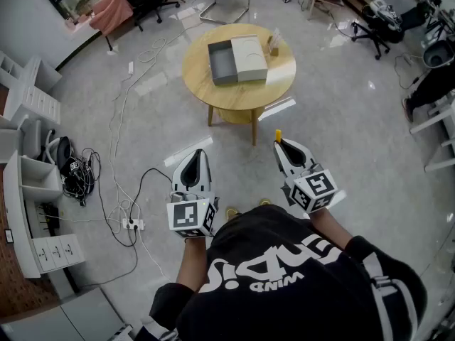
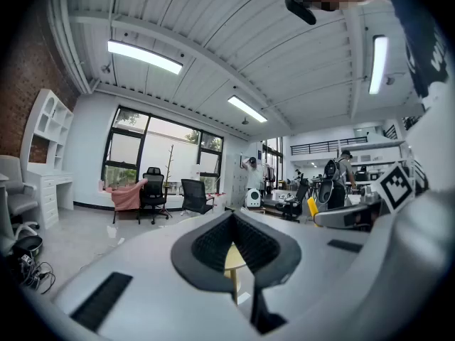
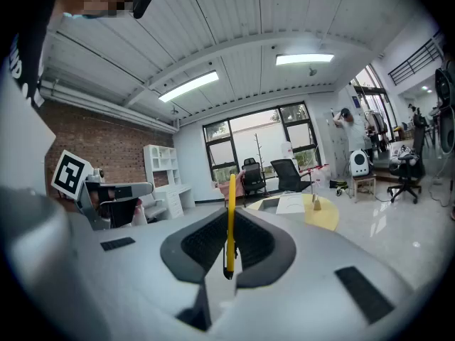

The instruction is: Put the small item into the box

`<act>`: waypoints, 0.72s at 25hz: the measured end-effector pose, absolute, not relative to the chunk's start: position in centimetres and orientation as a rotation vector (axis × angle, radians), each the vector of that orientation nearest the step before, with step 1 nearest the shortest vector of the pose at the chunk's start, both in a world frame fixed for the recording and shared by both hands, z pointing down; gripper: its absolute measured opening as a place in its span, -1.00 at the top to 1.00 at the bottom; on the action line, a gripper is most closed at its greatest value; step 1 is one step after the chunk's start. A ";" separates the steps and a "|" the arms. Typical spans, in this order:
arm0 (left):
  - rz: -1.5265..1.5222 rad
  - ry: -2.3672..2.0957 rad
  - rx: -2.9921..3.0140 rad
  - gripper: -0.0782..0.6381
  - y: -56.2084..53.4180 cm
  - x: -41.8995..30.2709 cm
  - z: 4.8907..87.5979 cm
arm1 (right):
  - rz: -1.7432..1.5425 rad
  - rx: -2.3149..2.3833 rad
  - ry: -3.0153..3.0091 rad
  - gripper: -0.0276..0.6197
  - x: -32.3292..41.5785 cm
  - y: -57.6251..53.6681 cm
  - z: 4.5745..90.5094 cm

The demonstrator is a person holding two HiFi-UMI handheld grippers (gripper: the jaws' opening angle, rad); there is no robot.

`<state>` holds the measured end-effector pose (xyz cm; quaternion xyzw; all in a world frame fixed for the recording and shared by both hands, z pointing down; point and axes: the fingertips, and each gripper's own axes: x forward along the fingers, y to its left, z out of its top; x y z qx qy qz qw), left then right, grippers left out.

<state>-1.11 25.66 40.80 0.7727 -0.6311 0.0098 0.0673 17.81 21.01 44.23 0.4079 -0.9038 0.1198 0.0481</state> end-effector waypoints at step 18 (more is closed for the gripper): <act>0.007 -1.816 2.385 0.76 25.7 -5.4 42.2 | 0.332 1.316 -2.803 0.84 14.5 22.6 44.5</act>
